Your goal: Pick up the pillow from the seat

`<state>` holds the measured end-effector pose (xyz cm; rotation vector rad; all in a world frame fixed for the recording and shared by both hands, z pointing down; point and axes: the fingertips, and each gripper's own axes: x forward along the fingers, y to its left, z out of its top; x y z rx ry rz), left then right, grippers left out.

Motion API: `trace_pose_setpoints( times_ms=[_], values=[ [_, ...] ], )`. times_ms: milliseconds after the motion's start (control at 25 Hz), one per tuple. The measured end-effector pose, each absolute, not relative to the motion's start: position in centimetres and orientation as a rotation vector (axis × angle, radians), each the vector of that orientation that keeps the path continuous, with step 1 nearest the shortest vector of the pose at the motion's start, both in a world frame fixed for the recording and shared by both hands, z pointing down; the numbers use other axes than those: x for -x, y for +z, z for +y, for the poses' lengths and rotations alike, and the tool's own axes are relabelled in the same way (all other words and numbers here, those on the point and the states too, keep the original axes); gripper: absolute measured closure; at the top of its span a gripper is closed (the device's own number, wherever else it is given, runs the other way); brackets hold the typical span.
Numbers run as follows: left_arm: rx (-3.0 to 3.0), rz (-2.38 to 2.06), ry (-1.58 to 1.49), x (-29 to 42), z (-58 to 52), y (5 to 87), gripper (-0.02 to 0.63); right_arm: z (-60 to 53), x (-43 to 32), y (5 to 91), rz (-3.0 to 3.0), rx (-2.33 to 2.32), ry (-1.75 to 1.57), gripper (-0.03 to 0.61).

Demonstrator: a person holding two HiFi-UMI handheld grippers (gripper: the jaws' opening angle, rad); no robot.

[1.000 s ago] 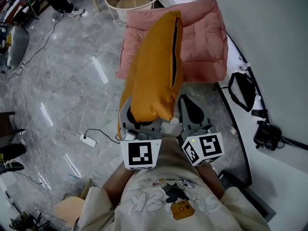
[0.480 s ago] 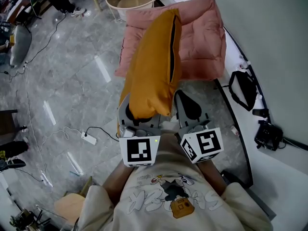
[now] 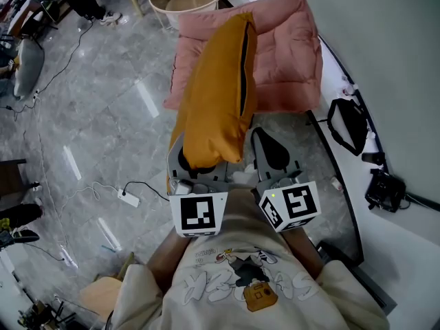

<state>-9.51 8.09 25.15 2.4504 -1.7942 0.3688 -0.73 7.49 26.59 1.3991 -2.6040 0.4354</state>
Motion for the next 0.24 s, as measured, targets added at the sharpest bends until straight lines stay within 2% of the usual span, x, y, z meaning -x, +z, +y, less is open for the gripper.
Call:
trace_pose_setpoints(
  times_ms=[240],
  values=[
    [-2.448, -1.79, 0.365, 10.37, 7.89, 25.05, 0.379, 7.41, 1.57, 26.53, -2.596, -1.404, 0.426, 0.557]
  ],
)
